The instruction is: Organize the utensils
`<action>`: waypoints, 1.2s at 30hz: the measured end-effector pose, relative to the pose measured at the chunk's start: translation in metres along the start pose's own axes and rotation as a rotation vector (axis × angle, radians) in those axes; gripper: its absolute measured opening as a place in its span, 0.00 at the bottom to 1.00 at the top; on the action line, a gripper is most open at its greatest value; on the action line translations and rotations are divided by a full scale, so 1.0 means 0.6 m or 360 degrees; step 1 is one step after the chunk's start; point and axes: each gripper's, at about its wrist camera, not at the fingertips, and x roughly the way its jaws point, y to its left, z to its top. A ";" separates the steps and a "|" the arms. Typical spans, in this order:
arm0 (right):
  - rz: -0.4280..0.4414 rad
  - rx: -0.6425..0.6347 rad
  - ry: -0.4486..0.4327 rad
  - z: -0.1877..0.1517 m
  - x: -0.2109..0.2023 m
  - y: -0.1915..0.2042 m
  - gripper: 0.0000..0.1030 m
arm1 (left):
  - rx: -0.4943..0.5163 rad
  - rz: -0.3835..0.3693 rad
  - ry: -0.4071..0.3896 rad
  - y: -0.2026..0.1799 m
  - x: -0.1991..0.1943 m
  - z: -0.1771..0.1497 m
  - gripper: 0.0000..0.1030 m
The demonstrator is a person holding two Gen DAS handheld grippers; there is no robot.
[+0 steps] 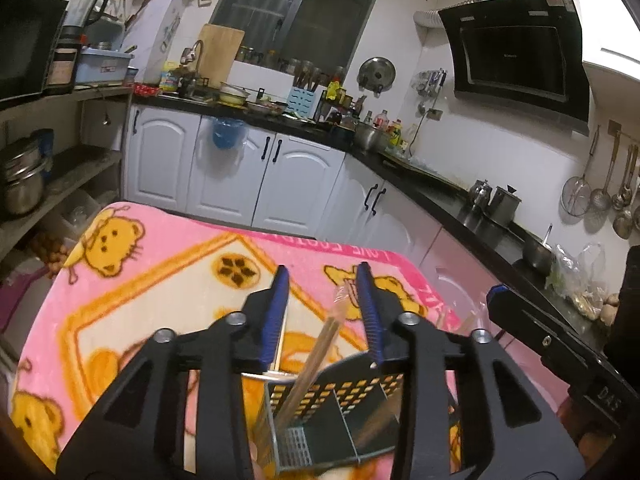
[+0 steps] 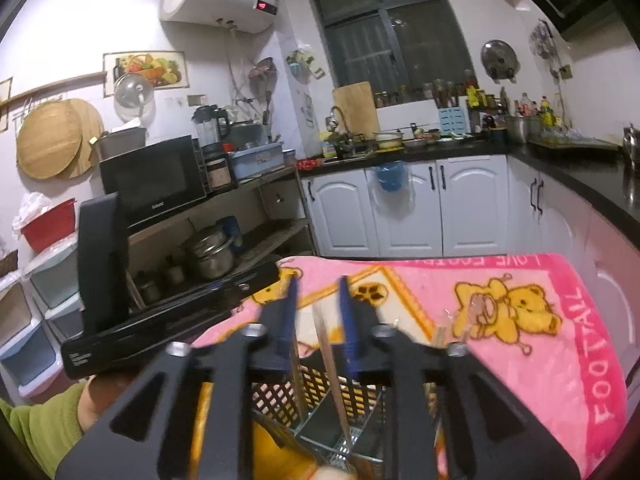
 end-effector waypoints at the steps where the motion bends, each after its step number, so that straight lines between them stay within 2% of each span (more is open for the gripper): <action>1: -0.0008 0.0001 0.0001 -0.002 -0.001 -0.002 0.28 | -0.0006 -0.0003 0.0002 0.001 -0.004 -0.002 0.33; 9: -0.0055 0.0037 0.0029 -0.021 -0.015 -0.015 0.40 | -0.0028 0.0009 0.0020 0.011 -0.029 -0.020 0.53; 13: -0.0094 0.0028 0.0055 -0.032 -0.021 -0.019 0.41 | -0.0052 0.0016 0.0037 0.020 -0.037 -0.032 0.58; 18: -0.0134 -0.0002 0.0091 -0.050 -0.028 -0.021 0.46 | -0.0073 0.0052 0.0040 0.030 -0.052 -0.051 0.73; 27: -0.0146 -0.0030 0.0175 -0.088 -0.039 -0.017 0.48 | -0.0058 0.0088 0.0090 0.034 -0.067 -0.085 0.84; 36: -0.0145 -0.0050 0.0253 -0.124 -0.051 -0.010 0.51 | -0.0047 0.0115 0.0143 0.036 -0.080 -0.115 0.87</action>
